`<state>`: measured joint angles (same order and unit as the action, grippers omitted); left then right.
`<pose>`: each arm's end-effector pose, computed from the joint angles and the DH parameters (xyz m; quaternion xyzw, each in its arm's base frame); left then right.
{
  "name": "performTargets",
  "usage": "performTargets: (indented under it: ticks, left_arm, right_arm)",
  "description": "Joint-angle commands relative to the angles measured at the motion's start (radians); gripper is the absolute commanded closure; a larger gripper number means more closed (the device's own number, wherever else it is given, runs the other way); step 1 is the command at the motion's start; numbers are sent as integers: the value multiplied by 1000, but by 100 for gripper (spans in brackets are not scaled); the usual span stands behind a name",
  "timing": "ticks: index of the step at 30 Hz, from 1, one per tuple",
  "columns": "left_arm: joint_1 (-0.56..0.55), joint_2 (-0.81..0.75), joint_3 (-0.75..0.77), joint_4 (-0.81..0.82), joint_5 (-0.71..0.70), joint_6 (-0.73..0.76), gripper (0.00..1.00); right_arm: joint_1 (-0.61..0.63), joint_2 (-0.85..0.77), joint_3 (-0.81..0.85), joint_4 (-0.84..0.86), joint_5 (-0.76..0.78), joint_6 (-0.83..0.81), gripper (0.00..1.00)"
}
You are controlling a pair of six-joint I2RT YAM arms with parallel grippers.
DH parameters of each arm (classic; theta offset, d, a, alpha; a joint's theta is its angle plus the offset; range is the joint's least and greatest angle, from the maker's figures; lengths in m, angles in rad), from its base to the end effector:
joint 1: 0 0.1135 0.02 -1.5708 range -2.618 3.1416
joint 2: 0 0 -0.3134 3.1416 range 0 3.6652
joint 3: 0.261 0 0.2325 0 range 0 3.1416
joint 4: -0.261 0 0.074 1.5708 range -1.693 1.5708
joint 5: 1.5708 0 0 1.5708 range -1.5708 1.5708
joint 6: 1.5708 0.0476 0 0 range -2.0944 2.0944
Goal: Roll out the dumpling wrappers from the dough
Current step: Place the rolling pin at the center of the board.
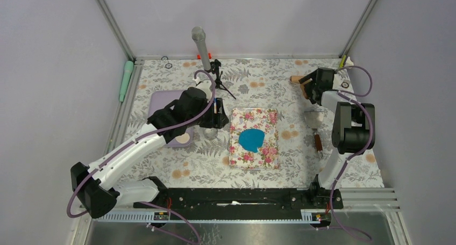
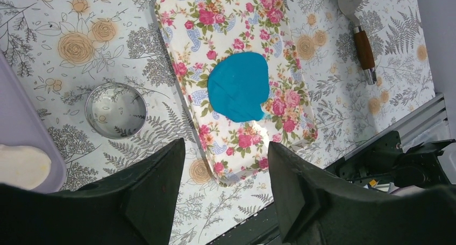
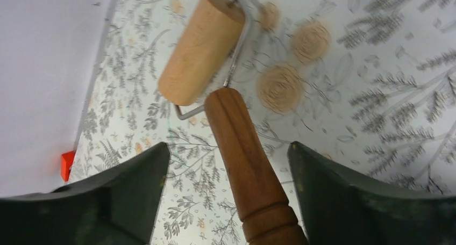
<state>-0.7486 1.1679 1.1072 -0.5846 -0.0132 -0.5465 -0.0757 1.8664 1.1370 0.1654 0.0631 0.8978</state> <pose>0.1632 -0.1507 0.3749 0.0873 0.8905 -0.2646 0.3596 0.4200 -0.0349 0.2434 0.4230 0.7667 0.1673 0.4530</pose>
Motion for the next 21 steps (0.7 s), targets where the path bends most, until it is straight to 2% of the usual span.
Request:
performTargets:
  ticks: [1,2,7,11,16,21]
  left_arm:
    - [0,19,60,16,8,33,38]
    - [0,21,61,16,9,35,38]
    - [0,26,64,18,51,52,39]
    - [1,44,80,21,64,60,39]
    - [-4,73,101,34,107,56,40]
    - [-10,89,121,7,101,57,39]
  right_arm:
    - [4,-39,15,-120,51,-33,3]
    - [4,-40,25,-144,47,-47,1]
    - [3,-52,85,-256,13,-167,0]
    - [2,-105,167,-428,72,-268,0]
    - [2,-380,-15,-360,87,-340,0]
    - [1,-567,-112,-628,153,-373,0]
